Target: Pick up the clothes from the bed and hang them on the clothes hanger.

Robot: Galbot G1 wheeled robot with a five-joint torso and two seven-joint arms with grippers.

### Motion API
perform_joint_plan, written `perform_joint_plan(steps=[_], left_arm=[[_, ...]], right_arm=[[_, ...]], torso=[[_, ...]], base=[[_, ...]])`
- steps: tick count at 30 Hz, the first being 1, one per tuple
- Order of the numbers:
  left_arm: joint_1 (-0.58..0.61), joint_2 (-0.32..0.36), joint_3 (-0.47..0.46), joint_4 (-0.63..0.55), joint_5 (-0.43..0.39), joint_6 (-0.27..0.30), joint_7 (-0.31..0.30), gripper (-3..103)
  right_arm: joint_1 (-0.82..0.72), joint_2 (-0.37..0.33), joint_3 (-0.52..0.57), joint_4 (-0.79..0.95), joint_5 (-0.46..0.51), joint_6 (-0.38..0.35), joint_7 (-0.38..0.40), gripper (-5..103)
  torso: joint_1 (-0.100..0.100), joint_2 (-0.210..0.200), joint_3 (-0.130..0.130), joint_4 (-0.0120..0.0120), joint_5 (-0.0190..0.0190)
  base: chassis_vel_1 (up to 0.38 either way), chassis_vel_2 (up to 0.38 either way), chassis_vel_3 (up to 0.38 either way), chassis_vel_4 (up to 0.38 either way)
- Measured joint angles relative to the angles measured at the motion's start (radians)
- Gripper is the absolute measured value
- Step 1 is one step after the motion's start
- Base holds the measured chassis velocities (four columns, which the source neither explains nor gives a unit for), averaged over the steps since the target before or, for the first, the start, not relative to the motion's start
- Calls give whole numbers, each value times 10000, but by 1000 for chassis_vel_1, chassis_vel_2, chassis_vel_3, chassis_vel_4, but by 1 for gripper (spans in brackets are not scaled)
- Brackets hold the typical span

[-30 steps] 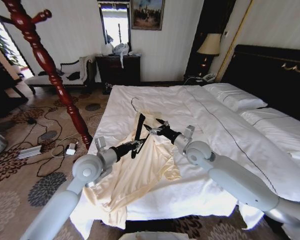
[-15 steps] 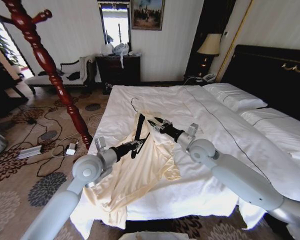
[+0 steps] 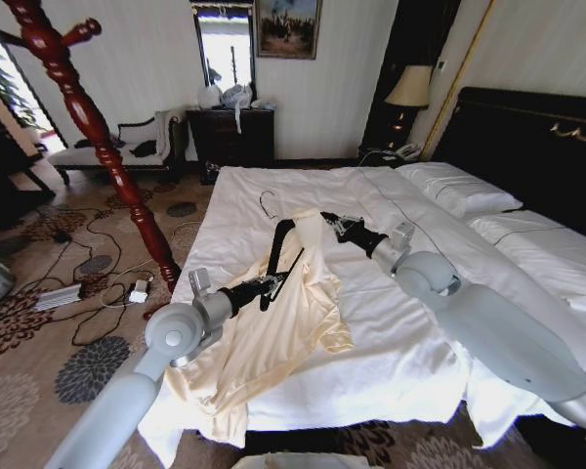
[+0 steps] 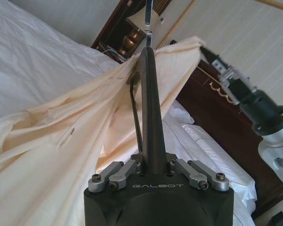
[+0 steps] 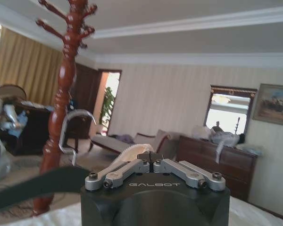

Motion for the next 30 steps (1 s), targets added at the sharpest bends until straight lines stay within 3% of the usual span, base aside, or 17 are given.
perform_joint_plan(steps=[3, 14, 17, 22, 29, 30], left_arm=[[-206, -4, 192, 78, 9, 62, 152, 20], [-1568, 151, 1200, 365, -197, 587, 596, 20], [-2088, -39, 1249, 919, -319, 460, 600, 20], [-2538, -218, 1160, 1353, -465, 371, 637, 20], [-2581, -233, 1086, 1293, -454, 348, 654, 20], [-2480, -205, 1035, 1164, -441, 341, 655, 20]], right_arm=[[41, -22, 65, 255, 390, 328, -400, 0], [-120, 60, -130, 653, 950, 478, -443, 0], [-381, -174, 46, 1225, 1976, 518, -524, 0], [-799, -482, 167, 1831, 2707, 591, -740, 0], [-1048, -536, 22, 2187, 2312, 783, -670, 0], [-1099, -524, -42, 2275, 2137, 853, -614, 5]], torso=[[0, 1, 0, 1, -1], [0, 0, 1, 0, 1], [0, 0, 0, 0, -2], [0, 0, 0, -2, -1], [0, 0, 0, -1, 0], [0, 0, 0, 1, 0]], base=[[0, 0, 0, 0], [0, 0, 0, 0], [0, 0, 0, 0], [0, 0, 0, 0], [0, 0, 0, 0], [0, 0, 0, 0]])
